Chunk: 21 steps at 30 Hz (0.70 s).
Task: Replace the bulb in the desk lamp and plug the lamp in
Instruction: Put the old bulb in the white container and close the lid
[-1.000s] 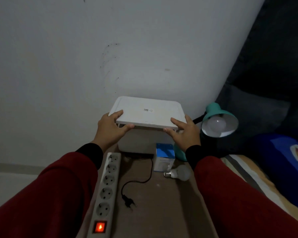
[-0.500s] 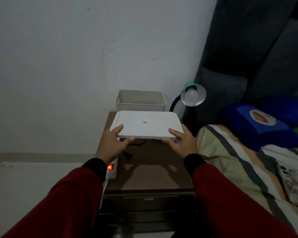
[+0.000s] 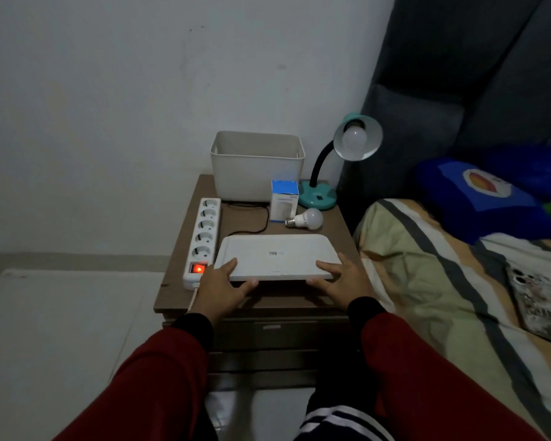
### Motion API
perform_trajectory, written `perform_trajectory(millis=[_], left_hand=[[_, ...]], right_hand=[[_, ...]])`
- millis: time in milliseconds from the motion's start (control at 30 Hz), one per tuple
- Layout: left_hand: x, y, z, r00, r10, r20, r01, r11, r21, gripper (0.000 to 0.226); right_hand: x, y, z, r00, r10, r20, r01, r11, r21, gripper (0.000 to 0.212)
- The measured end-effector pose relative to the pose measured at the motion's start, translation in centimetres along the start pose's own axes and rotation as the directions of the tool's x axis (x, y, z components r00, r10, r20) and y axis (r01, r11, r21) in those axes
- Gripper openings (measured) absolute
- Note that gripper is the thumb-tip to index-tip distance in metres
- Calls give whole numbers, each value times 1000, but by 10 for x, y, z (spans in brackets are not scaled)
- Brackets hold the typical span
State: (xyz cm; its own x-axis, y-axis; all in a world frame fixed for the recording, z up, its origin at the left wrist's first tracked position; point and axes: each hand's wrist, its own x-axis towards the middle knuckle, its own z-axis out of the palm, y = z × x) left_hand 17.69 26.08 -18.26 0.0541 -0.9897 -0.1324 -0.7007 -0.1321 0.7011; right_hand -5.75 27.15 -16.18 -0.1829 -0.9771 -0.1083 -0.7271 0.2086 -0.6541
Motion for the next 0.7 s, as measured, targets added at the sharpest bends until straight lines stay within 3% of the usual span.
perform_trajectory(millis=[200,333,700], left_hand=[[10,-5,5,997,7,71,-20,985,172,79],[14,-3,10,988,-9,153,-40,948,317,73],[58,30,0,971,-121,208,-10,843,539,49]], right_hand=[[8,8,9,988,96,121,-87,993,-83,54],[13,14,10,980,95,174,-57,975,-213,53],[62,-7,-6,927,151,345,5,911,-411,45]])
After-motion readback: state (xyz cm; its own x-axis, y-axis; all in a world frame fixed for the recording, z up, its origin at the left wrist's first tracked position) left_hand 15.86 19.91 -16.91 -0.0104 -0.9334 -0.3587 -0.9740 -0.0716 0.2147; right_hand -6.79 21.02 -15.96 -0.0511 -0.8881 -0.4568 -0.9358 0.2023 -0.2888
